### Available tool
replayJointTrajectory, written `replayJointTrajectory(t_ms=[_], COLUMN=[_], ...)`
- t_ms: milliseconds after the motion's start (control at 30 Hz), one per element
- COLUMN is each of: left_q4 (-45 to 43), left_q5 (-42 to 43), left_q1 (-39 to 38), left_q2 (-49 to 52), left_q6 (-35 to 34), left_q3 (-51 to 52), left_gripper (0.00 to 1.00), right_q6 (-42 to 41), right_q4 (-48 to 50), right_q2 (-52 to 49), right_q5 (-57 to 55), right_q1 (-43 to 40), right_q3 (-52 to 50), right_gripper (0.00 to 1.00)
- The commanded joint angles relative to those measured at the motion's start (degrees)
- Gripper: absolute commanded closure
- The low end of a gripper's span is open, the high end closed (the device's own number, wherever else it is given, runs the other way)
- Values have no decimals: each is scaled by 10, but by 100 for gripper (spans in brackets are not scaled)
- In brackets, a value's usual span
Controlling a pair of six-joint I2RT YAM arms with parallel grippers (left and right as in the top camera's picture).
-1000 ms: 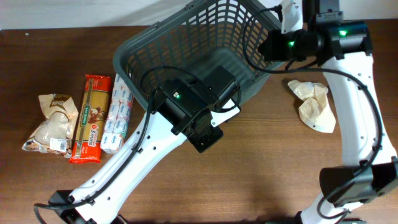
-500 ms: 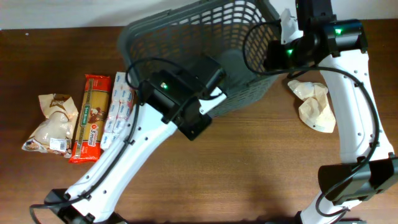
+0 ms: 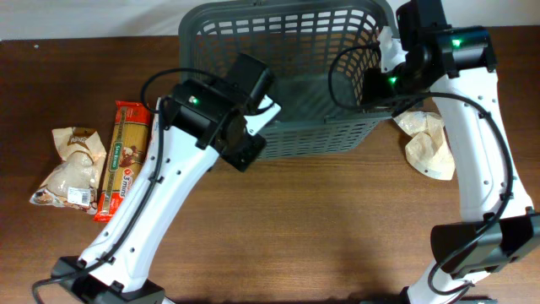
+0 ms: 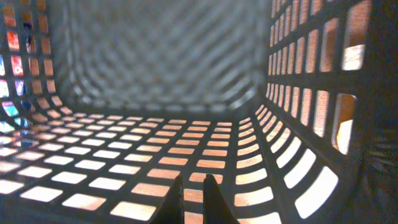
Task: Pack container
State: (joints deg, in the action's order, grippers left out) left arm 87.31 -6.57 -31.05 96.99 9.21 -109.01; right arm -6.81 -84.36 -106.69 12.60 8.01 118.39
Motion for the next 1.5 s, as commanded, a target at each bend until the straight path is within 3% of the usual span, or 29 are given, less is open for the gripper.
replayJointTrajectory(t_ms=[0, 200, 367, 500, 800, 967, 1067, 1167, 1367, 1400, 1433, 1467], left_q4=[-8, 2, -9, -35, -35, -28, -28, -14, 5, 8, 10, 10], left_q5=[-12, -7, 7, -34, -51, -45, 27, 93, 96, 97, 97, 97], left_q1=[22, 23, 24, 50, 202, 308, 371, 395, 396, 396, 396, 396], left_q2=[0, -22, -108, -193, -257, -214, -144, -63, 80, 108, 122, 133], left_q6=[-5, -52, -69, -86, -90, -96, -80, -15, 33, 43, 47, 47], left_q3=[2, 0, -24, -43, -43, -43, -43, -43, -43, -43, -43, -43], left_gripper=[98, 98, 98, 80, 62, 61, 61, 54, 51, 46, 43, 38], right_q6=[8, 5, 5, 3, 3, 3, 3, 3, 3, 3, 3, 3], right_q4=[-3, 12, 32, 37, 46, 43, 47, 46, 42, 42, 42, 42], right_q2=[24, 45, 67, 71, 56, 47, 47, 47, 46, 46, 46, 46], right_q5=[-14, -28, -28, -28, -28, -29, -63, -119, -123, -122, -122, -122], right_q1=[21, 19, -9, -57, -144, -153, -153, -159, -263, -300, -315, -332], right_q3=[2, 3, 38, 86, 86, 85, 85, 85, 85, 85, 85, 85], right_gripper=[96, 96, 96, 96, 96, 96, 96, 96, 96, 58, 42, 1])
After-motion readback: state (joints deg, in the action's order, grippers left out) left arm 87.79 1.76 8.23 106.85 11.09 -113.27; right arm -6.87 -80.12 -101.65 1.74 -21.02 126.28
